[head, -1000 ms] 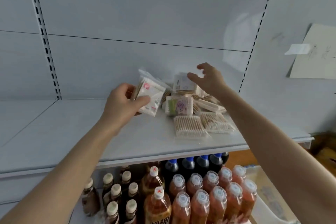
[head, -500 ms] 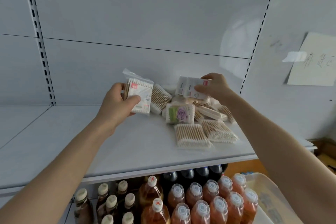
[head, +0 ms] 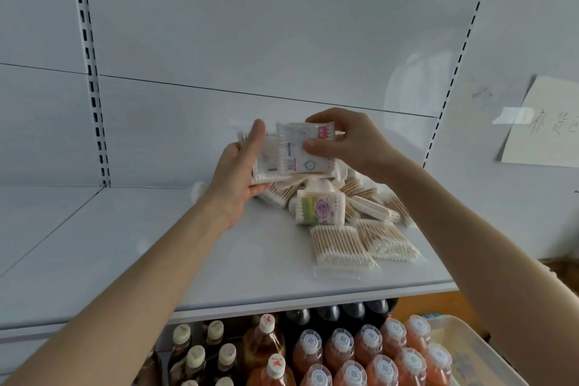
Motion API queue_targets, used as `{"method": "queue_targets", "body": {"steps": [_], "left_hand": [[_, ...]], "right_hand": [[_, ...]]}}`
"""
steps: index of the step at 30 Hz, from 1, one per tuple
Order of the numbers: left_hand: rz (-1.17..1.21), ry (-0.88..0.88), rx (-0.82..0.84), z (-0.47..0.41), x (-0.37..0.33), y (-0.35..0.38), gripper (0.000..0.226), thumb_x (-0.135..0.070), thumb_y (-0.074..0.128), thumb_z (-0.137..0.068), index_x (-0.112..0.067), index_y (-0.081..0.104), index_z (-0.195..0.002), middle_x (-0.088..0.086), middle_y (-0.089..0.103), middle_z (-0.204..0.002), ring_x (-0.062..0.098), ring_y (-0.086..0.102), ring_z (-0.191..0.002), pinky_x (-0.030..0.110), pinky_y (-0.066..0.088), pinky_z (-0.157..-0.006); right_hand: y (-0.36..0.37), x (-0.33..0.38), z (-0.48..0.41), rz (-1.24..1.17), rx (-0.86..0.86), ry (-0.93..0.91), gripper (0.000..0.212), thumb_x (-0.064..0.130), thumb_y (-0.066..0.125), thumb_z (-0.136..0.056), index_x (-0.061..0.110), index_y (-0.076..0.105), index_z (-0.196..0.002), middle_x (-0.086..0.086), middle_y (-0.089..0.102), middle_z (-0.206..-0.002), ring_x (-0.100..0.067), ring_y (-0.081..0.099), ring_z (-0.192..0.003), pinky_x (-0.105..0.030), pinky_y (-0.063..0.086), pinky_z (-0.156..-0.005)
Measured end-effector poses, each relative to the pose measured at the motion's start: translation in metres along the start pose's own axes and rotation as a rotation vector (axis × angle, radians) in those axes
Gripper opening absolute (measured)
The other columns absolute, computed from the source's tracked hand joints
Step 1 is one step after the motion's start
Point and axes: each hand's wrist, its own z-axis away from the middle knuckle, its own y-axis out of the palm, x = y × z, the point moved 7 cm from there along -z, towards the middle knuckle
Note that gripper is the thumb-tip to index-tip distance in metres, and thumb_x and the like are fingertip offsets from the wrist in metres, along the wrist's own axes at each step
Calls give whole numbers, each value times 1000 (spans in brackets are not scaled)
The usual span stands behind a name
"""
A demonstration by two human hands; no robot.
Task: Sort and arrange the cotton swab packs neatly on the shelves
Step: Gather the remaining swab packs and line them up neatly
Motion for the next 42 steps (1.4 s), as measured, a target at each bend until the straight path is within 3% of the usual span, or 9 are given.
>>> {"method": "queue_targets", "body": {"steps": [5, 13, 16, 22, 26, 32, 36, 39, 42], "left_hand": [[-150, 94, -51, 0, -4, -16, 40, -20, 75, -74, -9, 60, -109, 2, 72, -95, 11, 69, -81, 20, 54, -58], [-256, 162, -274, -3, -17, -55, 40, -20, 77, -75, -8, 57, -107, 5, 67, -100, 16, 66, -88, 35, 56, -76], [-217, 137, -340, -7, -13, -73, 48, -21, 78, -72, -2, 57, -111, 11, 67, -104, 21, 66, -92, 41, 55, -82], [-51, 160, -444, -5, -16, -88, 71, -39, 73, -56, -3, 56, -114, 9, 67, -106, 20, 67, -94, 38, 56, -81], [-17, 178, -461, -4, -19, -92, 69, -37, 72, -58, -2, 55, -115, 9, 67, -107, 19, 66, -94, 36, 56, -81], [-13, 220, -491, 1, -24, -101, 54, -25, 76, -74, 0, 53, -116, 9, 66, -109, 17, 66, -91, 26, 54, -69], [-12, 297, -577, 29, -45, -121, 50, -18, 74, -78, 4, 51, -117, 9, 64, -105, 12, 64, -81, 15, 50, -55], [-15, 351, -670, 65, -60, -144, 59, -24, 76, -71, 3, 51, -117, 9, 65, -106, 16, 66, -86, 19, 54, -60], [-22, 397, -766, 112, -69, -166, 35, -15, 69, -83, -5, 52, -112, 0, 65, -97, 4, 66, -78, 17, 54, -63]], "right_hand": [[24, 4, -7, -11, 53, -23, 33, 6, 72, -77, 11, 59, -107, 5, 59, -83, -12, 59, -79, -26, 54, -78], [27, -27, -19, -144, -34, 78, 38, 12, 69, -81, 6, 55, -116, -6, 61, -91, -12, 64, -70, -23, 56, -67], [30, -45, -21, 166, -11, 163, 44, 27, 67, -83, 8, 53, -120, -8, 65, -101, -20, 65, -83, -34, 55, -76], [72, -54, -22, 639, 211, 226, 60, 53, 58, -83, 9, 51, -123, -7, 59, -118, -21, 55, -100, -29, 41, -79], [88, -65, -26, 885, 306, 293, 53, 57, 62, -78, 15, 53, -107, -4, 59, -108, -23, 55, -100, -31, 40, -77], [92, -58, -31, 640, 249, 246, 36, 34, 73, -76, 7, 58, -95, -4, 60, -92, -19, 55, -82, -31, 44, -68], [80, -19, -23, 331, 165, 83, 30, 17, 72, -79, 5, 62, -105, -3, 61, -91, -15, 54, -82, -27, 43, -70], [87, 8, -11, 6, 249, 58, 23, 7, 69, -81, 3, 61, -102, 0, 61, -82, -11, 58, -73, -19, 51, -66], [110, 38, 2, -140, 392, 10, 19, 4, 62, -85, 0, 59, -104, -9, 62, -89, -16, 62, -78, -24, 55, -75]]}}
